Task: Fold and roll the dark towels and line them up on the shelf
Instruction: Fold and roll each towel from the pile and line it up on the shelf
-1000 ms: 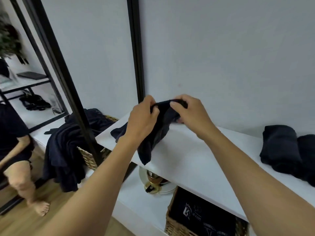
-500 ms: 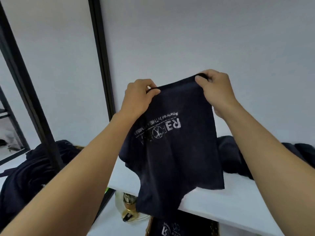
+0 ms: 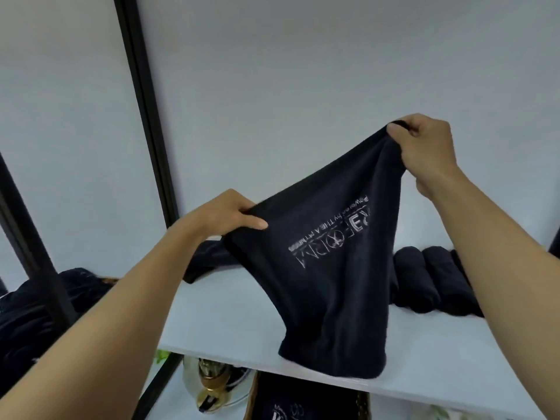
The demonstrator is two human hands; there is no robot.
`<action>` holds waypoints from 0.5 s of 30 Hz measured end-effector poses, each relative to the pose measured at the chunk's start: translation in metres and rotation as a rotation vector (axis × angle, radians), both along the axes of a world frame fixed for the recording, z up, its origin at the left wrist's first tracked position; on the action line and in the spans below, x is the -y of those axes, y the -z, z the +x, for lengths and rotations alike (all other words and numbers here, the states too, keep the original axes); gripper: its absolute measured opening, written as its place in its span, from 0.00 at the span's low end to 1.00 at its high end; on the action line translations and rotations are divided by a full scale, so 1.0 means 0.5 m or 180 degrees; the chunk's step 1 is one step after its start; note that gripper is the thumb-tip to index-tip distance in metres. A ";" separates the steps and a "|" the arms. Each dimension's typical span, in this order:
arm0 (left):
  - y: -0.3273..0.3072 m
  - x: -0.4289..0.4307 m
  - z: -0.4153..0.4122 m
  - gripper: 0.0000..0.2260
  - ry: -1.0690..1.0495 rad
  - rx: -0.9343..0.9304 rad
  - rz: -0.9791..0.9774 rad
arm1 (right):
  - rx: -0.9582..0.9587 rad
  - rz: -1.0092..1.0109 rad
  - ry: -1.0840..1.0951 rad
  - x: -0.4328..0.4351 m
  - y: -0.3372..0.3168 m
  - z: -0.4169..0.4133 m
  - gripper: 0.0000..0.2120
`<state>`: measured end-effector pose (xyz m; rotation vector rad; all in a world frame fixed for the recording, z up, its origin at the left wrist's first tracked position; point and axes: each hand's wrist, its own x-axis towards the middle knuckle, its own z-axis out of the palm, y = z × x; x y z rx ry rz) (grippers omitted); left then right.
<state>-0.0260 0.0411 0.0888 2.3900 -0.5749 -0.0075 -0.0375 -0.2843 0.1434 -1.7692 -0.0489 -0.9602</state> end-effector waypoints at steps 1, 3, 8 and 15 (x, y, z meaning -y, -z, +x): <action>-0.005 -0.013 0.007 0.12 -0.0153 0.0106 -0.0285 | -0.0033 -0.0033 0.0051 0.014 0.002 0.002 0.04; -0.017 -0.035 0.023 0.09 -0.0399 0.0315 -0.0882 | -0.0136 -0.0128 0.0098 0.034 0.006 0.007 0.04; -0.039 -0.057 0.098 0.05 -0.0918 0.1147 -0.1304 | -0.0346 -0.0428 -0.0026 0.045 0.008 0.028 0.07; -0.084 -0.071 0.230 0.03 -0.0838 0.1153 -0.1748 | -0.0919 -0.0895 -0.0025 0.032 -0.006 0.093 0.07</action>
